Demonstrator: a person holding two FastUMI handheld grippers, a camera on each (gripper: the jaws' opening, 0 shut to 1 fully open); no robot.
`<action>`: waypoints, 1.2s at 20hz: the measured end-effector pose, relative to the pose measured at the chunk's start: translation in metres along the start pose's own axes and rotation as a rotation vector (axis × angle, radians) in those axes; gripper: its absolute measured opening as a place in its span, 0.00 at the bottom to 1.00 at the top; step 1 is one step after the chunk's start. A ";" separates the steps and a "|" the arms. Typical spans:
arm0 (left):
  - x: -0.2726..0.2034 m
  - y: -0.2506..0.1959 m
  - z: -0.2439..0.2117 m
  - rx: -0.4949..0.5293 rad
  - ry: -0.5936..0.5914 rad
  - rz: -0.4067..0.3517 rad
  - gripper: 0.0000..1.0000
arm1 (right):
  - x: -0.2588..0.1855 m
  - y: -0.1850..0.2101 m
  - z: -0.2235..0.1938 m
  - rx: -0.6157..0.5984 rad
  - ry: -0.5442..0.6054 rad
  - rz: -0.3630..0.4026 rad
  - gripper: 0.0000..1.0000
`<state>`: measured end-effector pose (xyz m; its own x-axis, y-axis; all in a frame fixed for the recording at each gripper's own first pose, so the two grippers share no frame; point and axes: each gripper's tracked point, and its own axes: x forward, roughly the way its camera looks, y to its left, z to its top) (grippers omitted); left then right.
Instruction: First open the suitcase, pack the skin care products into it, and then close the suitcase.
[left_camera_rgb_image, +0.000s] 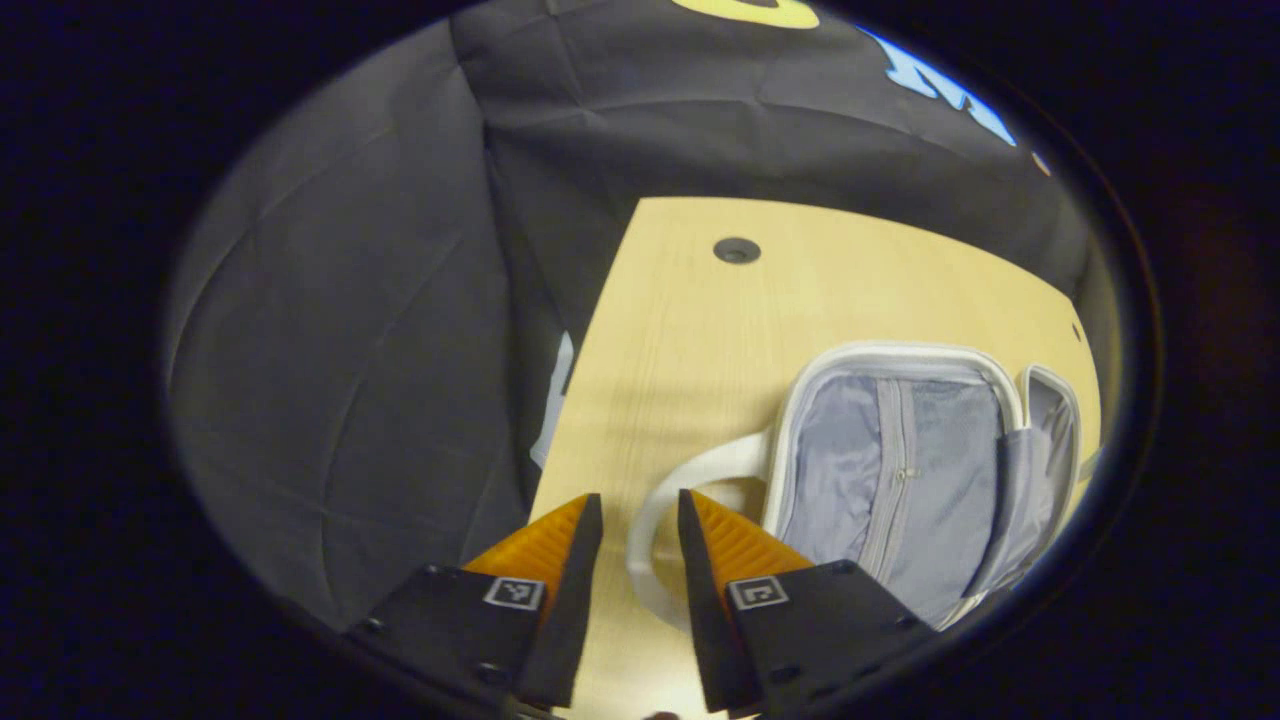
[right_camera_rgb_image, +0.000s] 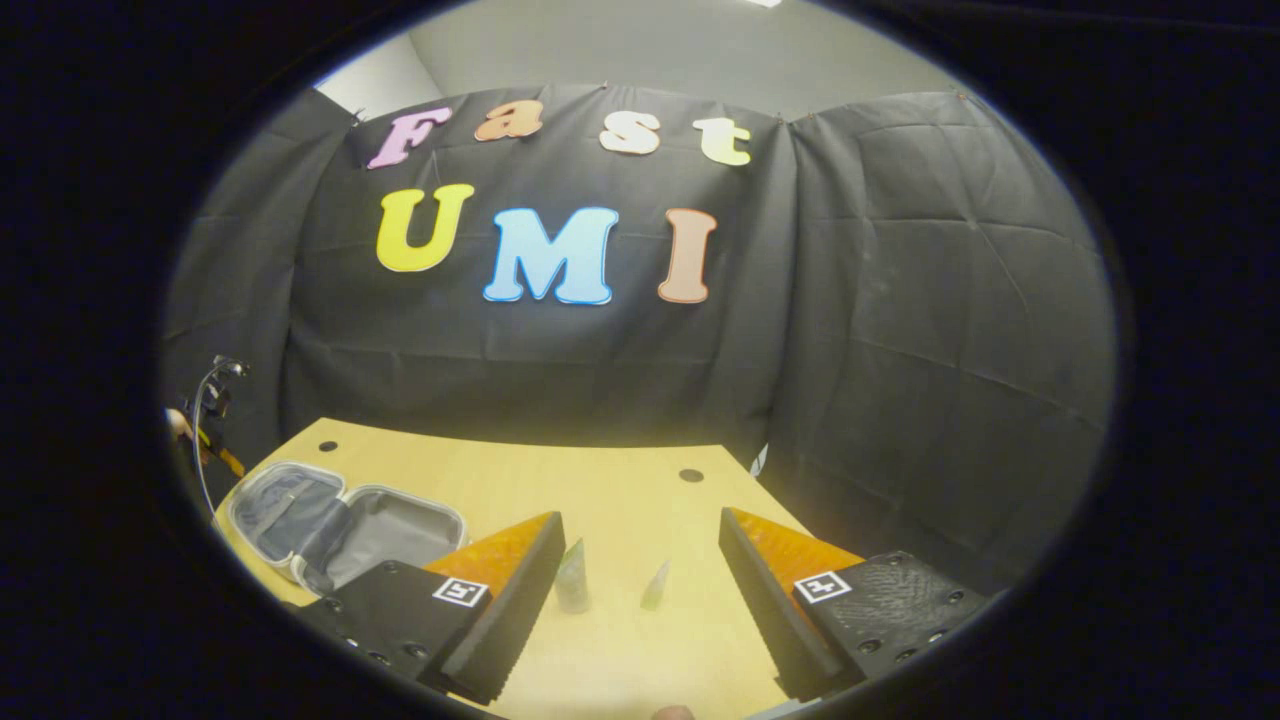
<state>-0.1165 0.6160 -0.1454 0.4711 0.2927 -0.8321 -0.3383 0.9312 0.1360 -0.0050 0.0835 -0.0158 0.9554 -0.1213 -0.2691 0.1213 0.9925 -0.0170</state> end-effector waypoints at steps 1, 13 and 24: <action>-0.009 0.003 0.007 0.000 -0.035 0.019 0.71 | -0.001 -0.003 0.000 0.006 -0.003 0.000 0.95; -0.174 -0.164 0.081 -0.081 -0.534 -0.114 0.97 | 0.014 -0.054 -0.008 0.024 -0.038 0.037 0.95; -0.301 -0.479 0.043 0.061 -0.831 -0.513 0.95 | 0.034 -0.092 -0.024 0.013 -0.017 0.095 0.95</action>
<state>-0.0614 0.0916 0.0631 0.9811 -0.1130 -0.1571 0.0997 0.9909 -0.0901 0.0102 -0.0112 -0.0469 0.9672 -0.0275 -0.2527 0.0338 0.9992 0.0207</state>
